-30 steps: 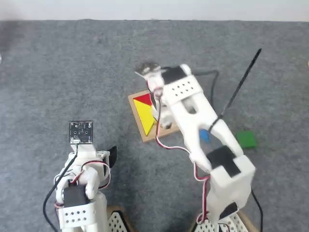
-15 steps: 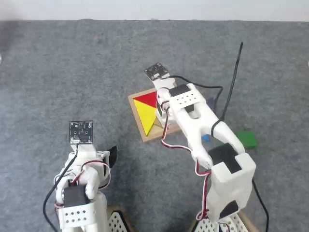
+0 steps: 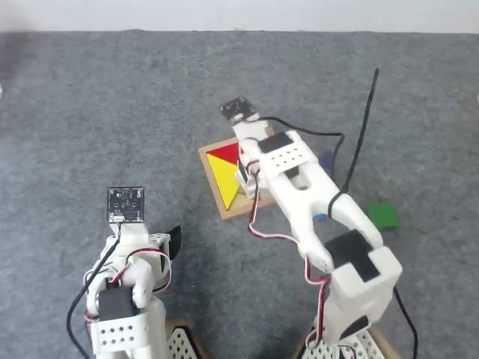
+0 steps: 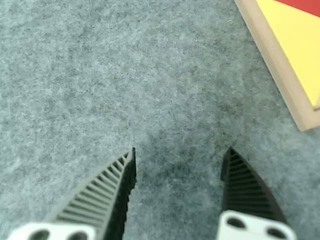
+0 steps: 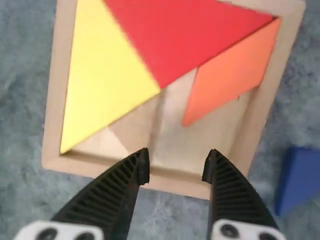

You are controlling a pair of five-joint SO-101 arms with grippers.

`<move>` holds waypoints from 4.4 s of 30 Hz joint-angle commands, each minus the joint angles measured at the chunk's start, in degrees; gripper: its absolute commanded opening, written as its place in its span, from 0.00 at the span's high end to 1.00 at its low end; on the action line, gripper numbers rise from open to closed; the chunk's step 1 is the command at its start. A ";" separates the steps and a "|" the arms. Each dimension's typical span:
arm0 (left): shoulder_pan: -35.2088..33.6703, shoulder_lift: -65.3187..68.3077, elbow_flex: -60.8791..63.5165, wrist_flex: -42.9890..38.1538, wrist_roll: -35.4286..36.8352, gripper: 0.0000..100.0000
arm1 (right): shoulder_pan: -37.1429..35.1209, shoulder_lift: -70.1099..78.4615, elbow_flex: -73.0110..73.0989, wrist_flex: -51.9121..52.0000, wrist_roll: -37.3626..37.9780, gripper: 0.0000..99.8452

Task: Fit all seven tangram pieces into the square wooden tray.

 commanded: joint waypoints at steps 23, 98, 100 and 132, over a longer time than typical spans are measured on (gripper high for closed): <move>0.00 -1.23 -1.27 0.26 0.44 0.73 | -0.57 4.35 -1.49 -8.13 -0.09 0.81; 0.00 -1.23 -1.27 0.26 0.44 0.73 | 3.65 15.08 -16.79 2.07 -8.70 0.81; 0.00 -1.23 -1.27 0.26 0.44 0.73 | 3.65 14.46 -16.53 2.77 -8.79 0.81; 0.09 -1.23 -1.27 0.26 0.44 0.73 | -3.91 -2.51 2.90 -8.57 -5.10 0.81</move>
